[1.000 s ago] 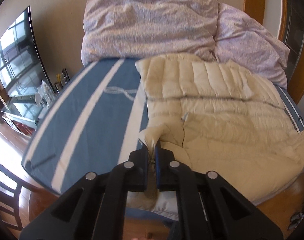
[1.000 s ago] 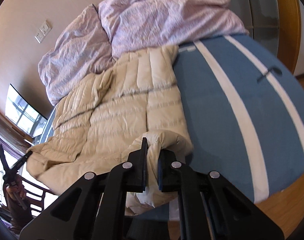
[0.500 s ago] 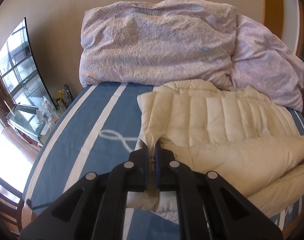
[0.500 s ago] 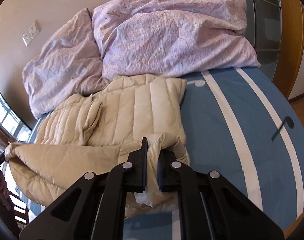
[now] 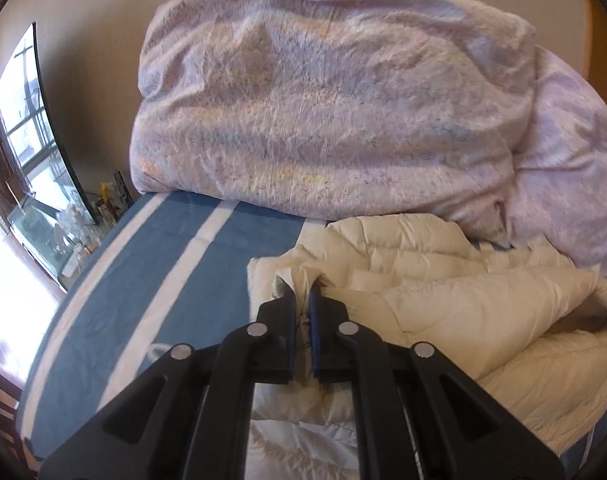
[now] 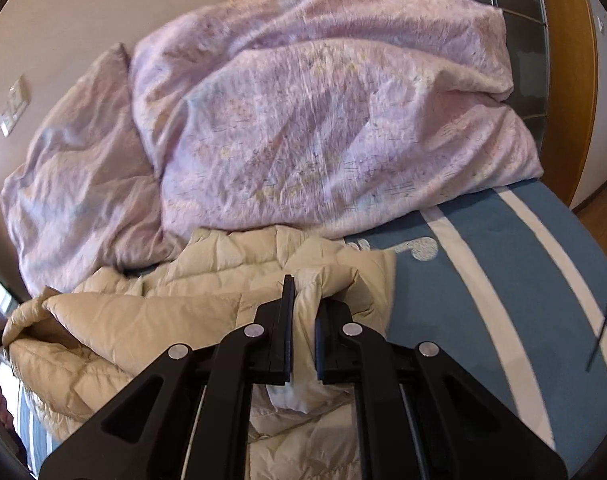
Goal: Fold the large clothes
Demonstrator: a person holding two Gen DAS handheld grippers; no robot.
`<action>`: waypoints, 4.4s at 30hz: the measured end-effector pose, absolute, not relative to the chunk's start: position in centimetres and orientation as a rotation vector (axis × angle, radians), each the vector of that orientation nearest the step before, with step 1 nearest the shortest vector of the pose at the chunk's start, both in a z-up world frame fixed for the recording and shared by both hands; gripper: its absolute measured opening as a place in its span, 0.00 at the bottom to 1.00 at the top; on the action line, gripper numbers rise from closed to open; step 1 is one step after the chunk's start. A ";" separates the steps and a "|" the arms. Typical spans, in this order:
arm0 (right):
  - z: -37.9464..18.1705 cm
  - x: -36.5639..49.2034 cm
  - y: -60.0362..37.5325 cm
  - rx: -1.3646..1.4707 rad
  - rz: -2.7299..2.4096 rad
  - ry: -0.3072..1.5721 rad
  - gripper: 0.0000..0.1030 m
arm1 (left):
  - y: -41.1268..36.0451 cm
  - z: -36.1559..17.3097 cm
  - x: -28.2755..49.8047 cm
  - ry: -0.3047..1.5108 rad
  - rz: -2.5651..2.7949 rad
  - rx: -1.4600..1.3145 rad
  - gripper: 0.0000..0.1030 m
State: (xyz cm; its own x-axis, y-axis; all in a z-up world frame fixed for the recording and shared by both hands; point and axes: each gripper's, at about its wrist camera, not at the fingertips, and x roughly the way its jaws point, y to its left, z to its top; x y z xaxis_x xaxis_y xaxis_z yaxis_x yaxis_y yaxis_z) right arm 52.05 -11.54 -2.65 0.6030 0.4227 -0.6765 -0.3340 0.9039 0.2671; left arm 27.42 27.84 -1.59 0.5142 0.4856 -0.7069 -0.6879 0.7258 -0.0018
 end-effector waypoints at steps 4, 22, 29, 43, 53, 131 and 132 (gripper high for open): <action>-3.6 53.6 -10.2 0.132 0.428 0.802 0.17 | 29.4 -3.3 29.7 0.756 0.732 -0.344 0.06; 1.5 50.7 -11.7 0.162 0.518 0.617 0.76 | 28.7 0.8 27.2 0.618 0.726 -0.285 0.67; -0.2 49.1 -10.3 0.070 0.532 0.672 0.76 | 27.3 -0.2 26.2 0.660 0.692 -0.286 0.68; -3.6 51.1 -7.9 -0.002 0.508 0.742 0.76 | 27.4 -3.9 29.6 0.733 0.710 -0.258 0.71; -7.2 54.3 -5.8 -0.065 0.430 0.798 0.75 | 29.8 -8.1 32.7 0.803 0.773 -0.257 0.74; -11.3 54.5 -16.3 0.282 0.526 1.176 0.90 | 34.2 -10.4 23.8 0.876 0.623 -0.693 0.91; -11.3 54.2 -16.3 0.284 0.540 1.173 0.86 | 34.1 -10.5 23.8 0.876 0.608 -0.711 0.90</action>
